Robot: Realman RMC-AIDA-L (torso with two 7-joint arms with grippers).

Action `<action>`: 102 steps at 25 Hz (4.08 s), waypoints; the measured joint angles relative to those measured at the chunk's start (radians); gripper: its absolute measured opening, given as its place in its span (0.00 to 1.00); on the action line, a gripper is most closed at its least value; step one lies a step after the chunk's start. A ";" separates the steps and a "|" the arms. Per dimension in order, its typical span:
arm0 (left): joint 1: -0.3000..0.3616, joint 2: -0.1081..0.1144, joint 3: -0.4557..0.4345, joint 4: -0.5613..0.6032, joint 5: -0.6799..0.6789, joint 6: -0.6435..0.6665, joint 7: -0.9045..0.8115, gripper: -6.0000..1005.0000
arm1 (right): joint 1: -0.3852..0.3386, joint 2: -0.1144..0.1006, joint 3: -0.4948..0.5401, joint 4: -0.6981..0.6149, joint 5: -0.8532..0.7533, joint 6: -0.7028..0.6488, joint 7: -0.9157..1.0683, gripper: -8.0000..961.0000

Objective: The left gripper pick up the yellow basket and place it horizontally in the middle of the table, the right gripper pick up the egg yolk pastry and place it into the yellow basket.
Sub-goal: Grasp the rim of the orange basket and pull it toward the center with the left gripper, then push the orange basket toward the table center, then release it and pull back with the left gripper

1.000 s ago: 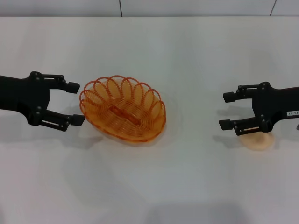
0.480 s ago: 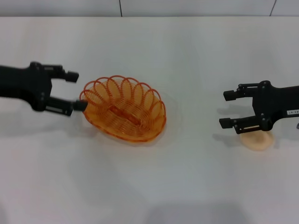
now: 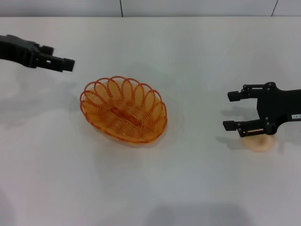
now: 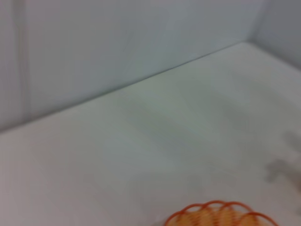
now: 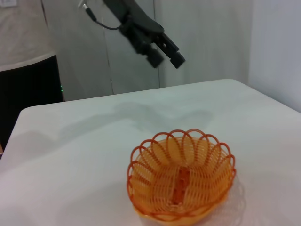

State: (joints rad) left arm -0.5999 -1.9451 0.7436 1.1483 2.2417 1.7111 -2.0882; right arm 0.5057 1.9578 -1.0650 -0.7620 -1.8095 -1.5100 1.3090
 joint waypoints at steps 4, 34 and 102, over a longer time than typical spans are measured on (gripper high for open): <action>-0.082 0.013 0.004 -0.029 0.169 -0.020 -0.166 0.83 | -0.005 0.003 0.001 -0.002 0.001 -0.016 -0.017 0.79; -0.243 -0.066 0.153 -0.479 0.355 -0.429 -0.161 0.79 | -0.003 0.025 -0.005 -0.014 -0.002 -0.021 -0.045 0.78; -0.129 -0.136 0.269 -0.364 0.166 -0.427 -0.715 0.16 | -0.068 0.037 0.002 -0.094 0.006 -0.042 -0.125 0.74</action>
State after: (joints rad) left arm -0.7291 -2.0807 1.0125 0.7847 2.4076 1.2845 -2.8030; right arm 0.4374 1.9950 -1.0630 -0.8560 -1.8033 -1.5519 1.1844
